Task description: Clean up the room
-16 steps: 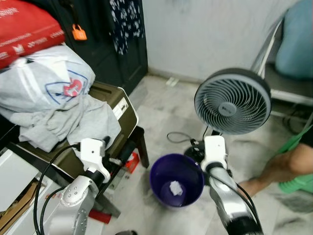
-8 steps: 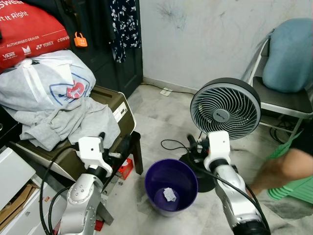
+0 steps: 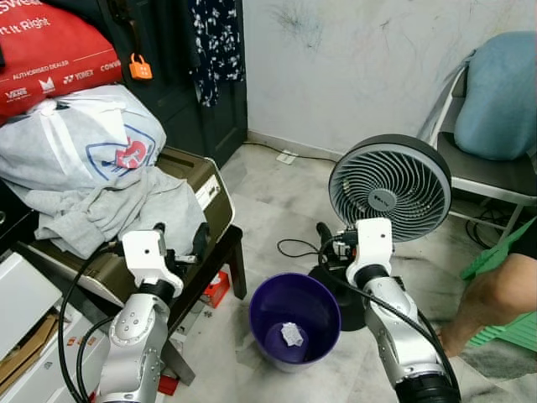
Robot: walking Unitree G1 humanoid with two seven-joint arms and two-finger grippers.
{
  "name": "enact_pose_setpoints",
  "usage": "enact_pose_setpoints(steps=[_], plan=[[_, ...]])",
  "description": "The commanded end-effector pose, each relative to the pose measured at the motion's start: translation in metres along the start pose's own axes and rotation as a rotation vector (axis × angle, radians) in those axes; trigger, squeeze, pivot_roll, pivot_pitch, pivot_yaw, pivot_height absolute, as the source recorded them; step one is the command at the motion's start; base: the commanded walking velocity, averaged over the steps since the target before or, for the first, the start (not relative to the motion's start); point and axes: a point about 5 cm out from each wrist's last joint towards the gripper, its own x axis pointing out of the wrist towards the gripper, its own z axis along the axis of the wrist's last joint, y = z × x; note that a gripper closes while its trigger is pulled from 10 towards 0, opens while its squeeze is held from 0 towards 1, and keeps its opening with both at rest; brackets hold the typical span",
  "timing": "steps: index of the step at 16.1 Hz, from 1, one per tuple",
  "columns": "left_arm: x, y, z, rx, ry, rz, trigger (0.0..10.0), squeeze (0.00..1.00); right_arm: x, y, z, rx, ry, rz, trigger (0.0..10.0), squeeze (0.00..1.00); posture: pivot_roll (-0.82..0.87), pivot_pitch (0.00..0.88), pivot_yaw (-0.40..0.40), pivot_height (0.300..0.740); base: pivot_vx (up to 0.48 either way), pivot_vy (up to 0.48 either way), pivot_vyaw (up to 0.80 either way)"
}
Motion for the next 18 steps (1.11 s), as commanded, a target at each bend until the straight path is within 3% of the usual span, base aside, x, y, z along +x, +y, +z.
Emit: enact_pose_setpoints(steps=[1, 2, 3, 4, 11, 13, 18], plan=[[-0.003, 0.002, -0.001, 0.017, -0.001, 0.012, 10.0, 0.0, -0.001, -0.002, 0.0, 0.0, 0.005, -0.017, 10.0, 1.0, -0.07, 0.0, -0.006, 0.74, 0.0, 0.0, 0.0], [-0.005, 0.002, -0.003, 0.012, 0.003, 0.022, 10.0, 0.0, -0.002, 0.001, 0.002, -0.003, 0.007, -0.004, 10.0, 0.88, -0.07, 0.0, -0.009, 0.74, 0.0, 0.0, 0.0], [-0.005, 0.002, -0.004, 0.009, 0.004, 0.026, 10.0, 0.0, -0.001, 0.002, 0.002, -0.015, 0.005, 0.007, 10.0, 0.38, -0.07, 0.0, -0.009, 0.74, 0.0, 0.0, 0.0], [-0.006, 0.002, -0.004, 0.007, 0.004, 0.029, 10.0, 0.0, -0.002, 0.002, 0.002, -0.015, 0.01, 0.007, 10.0, 0.0, -0.07, 0.0, -0.015, 0.74, 0.0, 0.0, 0.0], [-0.013, 0.004, -0.007, -0.004, 0.029, 0.083, 10.0, 0.0, -0.006, 0.006, 0.005, -0.016, -0.016, 0.002, 10.0, 0.0, -0.06, 0.0, -0.009, 0.74, 0.0, 0.0, 0.0], [-0.01, 0.001, -0.006, -0.006, 0.027, 0.08, 10.0, 0.0, -0.004, 0.008, 0.008, -0.113, -0.027, 0.017, 10.0, 0.0, -0.06, 0.0, -0.014, 0.74, 0.0, 0.0, 0.8], [-0.014, 0.001, -0.008, -0.004, 0.04, 0.083, 10.0, 0.0, -0.003, 0.005, 0.01, -0.119, -0.023, 0.014, 10.0, 0.0, -0.06, 0.0, -0.022, 0.74, 0.0, 0.0, 0.8]])
